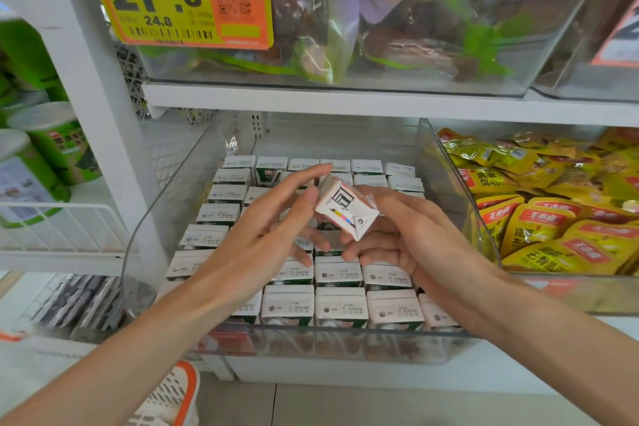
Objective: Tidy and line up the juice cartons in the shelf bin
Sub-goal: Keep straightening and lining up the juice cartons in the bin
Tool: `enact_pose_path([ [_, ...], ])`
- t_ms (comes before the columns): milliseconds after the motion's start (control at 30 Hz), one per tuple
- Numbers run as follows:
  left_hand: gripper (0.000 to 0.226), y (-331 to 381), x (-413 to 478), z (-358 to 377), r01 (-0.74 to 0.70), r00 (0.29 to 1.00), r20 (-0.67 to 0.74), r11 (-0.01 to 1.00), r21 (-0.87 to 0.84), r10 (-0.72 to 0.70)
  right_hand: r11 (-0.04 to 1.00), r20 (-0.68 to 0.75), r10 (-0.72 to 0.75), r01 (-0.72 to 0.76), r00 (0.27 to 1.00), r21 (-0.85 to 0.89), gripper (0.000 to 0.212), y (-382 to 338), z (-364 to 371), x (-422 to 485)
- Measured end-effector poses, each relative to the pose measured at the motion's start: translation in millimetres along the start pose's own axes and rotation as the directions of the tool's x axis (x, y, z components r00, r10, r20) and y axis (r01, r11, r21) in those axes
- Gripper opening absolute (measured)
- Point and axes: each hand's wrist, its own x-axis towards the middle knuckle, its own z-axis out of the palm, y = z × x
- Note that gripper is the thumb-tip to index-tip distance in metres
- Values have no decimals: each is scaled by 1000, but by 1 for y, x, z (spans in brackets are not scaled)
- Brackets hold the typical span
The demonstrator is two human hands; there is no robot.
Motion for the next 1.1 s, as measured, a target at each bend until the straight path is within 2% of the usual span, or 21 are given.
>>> enact_pose_path([
  [67,46,-1,1,-1,15,1000,-23,1000,-22,-16,999,-16,-34,34,999,6,26,2,-1,0],
  [167,49,-1,2,-1,41,999,-33,999,12,-41,994,-44,-102,100,994,-39,33,5,-3,1],
  [300,42,1,3,0,-8,998,-65,995,104,15,976,-32,-194,190,980,-108,41,9,-3,1],
  [367,45,1,3,-1,-29,996,-82,989,147,41,960,-22,-236,230,972,-159,46,8,-3,1],
  [500,46,-2,5,-6,-68,988,-121,971,230,98,851,64,-423,421,904,-315,41,3,-3,1],
  [633,43,-3,4,-15,-74,985,-140,977,199,103,749,137,-512,519,848,-411,39,0,1,5],
  [700,45,-6,4,-22,-52,983,-161,973,226,90,717,128,-545,539,829,-442,38,-3,5,11],
  [867,51,-18,0,-41,150,938,-345,877,456,19,721,21,-573,516,819,-463,33,-11,22,37],
  [1000,41,-22,-7,-53,204,945,-327,794,572,-8,666,21,-576,485,817,-567,35,-16,39,74],
  [1100,34,-22,-12,-59,212,950,-311,771,600,-20,629,48,-565,467,824,-622,36,-17,49,98],
])
